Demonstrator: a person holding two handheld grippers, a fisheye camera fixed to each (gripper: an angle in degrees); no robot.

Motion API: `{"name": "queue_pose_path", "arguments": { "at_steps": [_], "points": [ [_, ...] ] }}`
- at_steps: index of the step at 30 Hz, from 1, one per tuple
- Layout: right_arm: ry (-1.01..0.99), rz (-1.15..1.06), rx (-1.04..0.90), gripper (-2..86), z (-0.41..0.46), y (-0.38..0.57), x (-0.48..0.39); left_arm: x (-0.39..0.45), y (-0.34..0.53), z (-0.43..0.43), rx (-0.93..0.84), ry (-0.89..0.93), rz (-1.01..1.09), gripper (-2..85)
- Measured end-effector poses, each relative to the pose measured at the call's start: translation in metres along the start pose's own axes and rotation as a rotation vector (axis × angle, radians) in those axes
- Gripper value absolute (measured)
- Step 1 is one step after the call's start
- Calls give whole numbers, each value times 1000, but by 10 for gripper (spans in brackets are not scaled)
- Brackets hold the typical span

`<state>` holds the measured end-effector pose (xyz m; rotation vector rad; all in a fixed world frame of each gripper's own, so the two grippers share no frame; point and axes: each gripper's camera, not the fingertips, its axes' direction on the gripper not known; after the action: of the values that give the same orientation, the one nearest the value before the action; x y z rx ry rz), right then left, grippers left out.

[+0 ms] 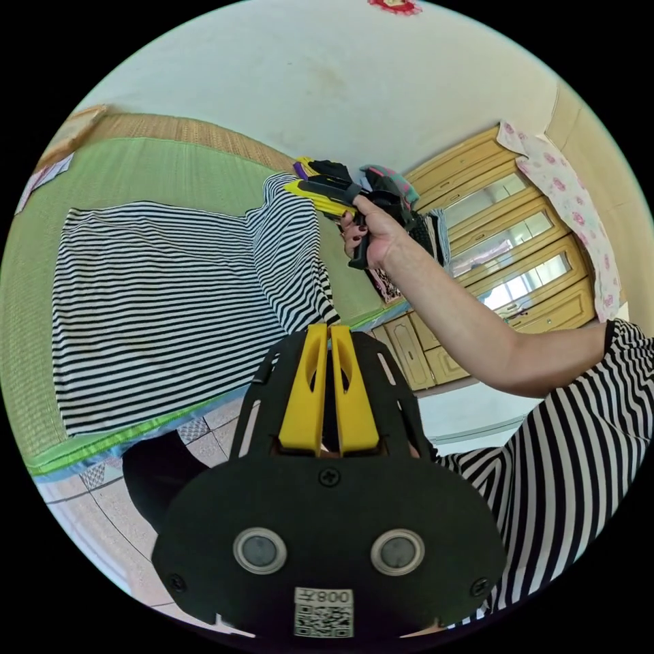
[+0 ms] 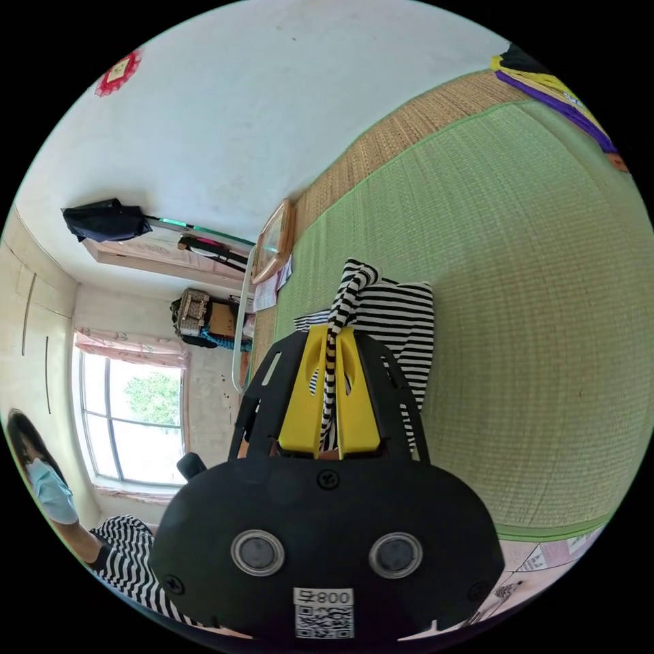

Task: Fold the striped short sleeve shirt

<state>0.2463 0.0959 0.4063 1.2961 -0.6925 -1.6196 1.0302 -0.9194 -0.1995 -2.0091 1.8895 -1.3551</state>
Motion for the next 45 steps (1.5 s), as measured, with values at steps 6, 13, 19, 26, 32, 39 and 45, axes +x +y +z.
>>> {"name": "queue_pose_path", "arguments": {
  "at_steps": [6,13,19,26,32,39,45],
  "points": [
    [-5,-46,-49,14,35,-12,-59,-73,70,3,80,5,-86,6],
    [8,-98,-122,14,86,-31,-126,-159,152,15,163,-8,-193,6],
    [45,-128,-173,15,131,-44,-176,-226,216,36,212,-23,-281,6],
    [110,-155,-208,15,183,-59,-230,-289,276,69,251,-38,-355,6],
    [156,-163,-223,15,217,-73,-267,-342,318,107,273,-18,-416,5],
    [197,-165,-264,16,254,-88,-297,-395,360,155,293,-9,-475,5],
    [240,-192,-292,16,279,-102,-330,-424,386,188,304,-6,-493,5]
  ]
}}
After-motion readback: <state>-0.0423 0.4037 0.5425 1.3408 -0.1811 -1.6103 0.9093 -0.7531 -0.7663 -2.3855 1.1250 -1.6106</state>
